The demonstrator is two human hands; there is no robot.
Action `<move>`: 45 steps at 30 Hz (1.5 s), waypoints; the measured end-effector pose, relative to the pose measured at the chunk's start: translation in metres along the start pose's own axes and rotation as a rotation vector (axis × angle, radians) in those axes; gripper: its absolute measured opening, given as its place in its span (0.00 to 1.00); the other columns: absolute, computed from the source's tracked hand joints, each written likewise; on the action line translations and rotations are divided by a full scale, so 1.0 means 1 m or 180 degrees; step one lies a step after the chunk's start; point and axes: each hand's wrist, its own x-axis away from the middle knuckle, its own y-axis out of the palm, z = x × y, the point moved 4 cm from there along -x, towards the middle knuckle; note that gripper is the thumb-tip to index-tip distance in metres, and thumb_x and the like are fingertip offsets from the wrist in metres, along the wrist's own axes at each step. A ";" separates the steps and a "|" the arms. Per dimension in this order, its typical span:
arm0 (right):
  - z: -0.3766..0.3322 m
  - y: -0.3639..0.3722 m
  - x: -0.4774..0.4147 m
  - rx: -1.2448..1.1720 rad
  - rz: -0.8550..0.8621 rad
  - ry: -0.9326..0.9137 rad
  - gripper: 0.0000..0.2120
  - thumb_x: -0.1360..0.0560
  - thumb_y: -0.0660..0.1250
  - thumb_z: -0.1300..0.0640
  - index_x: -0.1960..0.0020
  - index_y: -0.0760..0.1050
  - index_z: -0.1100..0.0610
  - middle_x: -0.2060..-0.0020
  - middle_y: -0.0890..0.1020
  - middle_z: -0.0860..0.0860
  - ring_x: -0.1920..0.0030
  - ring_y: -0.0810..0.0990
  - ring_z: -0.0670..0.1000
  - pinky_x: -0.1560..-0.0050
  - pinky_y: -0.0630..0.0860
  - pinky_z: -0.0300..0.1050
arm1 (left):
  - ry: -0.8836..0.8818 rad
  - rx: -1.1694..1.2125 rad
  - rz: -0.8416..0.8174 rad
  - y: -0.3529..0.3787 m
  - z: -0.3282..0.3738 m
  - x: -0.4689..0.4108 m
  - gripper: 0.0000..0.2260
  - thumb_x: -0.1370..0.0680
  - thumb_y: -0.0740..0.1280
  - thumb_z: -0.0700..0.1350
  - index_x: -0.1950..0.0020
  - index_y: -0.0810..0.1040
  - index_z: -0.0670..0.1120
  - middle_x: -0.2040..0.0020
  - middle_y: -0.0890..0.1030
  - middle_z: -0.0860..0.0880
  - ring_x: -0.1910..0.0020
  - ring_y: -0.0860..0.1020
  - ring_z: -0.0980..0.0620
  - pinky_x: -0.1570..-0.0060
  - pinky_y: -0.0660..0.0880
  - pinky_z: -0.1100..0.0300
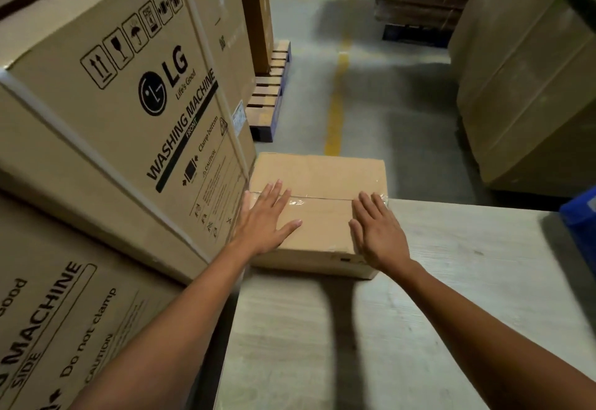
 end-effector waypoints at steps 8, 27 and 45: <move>-0.006 -0.005 -0.011 0.0246 -0.0352 0.0055 0.33 0.17 0.40 0.37 0.18 0.50 0.53 0.18 0.49 0.51 0.18 0.44 0.56 0.21 0.54 0.58 | 0.0069 -0.0030 0.0025 -0.002 -0.005 -0.011 0.38 0.24 0.40 0.73 0.18 0.45 0.55 0.18 0.39 0.52 0.20 0.38 0.53 0.24 0.36 0.39; 0.056 -0.215 0.247 -0.0106 0.2354 0.0943 0.32 0.17 0.45 0.36 0.19 0.49 0.53 0.19 0.47 0.53 0.18 0.45 0.53 0.22 0.51 0.53 | 0.2408 0.1493 0.1803 -0.172 0.330 0.083 0.33 0.21 0.65 0.52 0.19 0.57 0.42 0.18 0.53 0.43 0.19 0.49 0.47 0.21 0.51 0.46; 0.198 -0.248 0.733 0.0414 0.3433 0.2806 0.31 0.17 0.52 0.41 0.20 0.59 0.57 0.19 0.56 0.58 0.19 0.54 0.57 0.23 0.57 0.51 | 0.4508 0.2089 0.0760 -0.088 0.744 0.389 0.31 0.21 0.64 0.52 0.21 0.61 0.42 0.19 0.57 0.42 0.19 0.53 0.45 0.22 0.55 0.44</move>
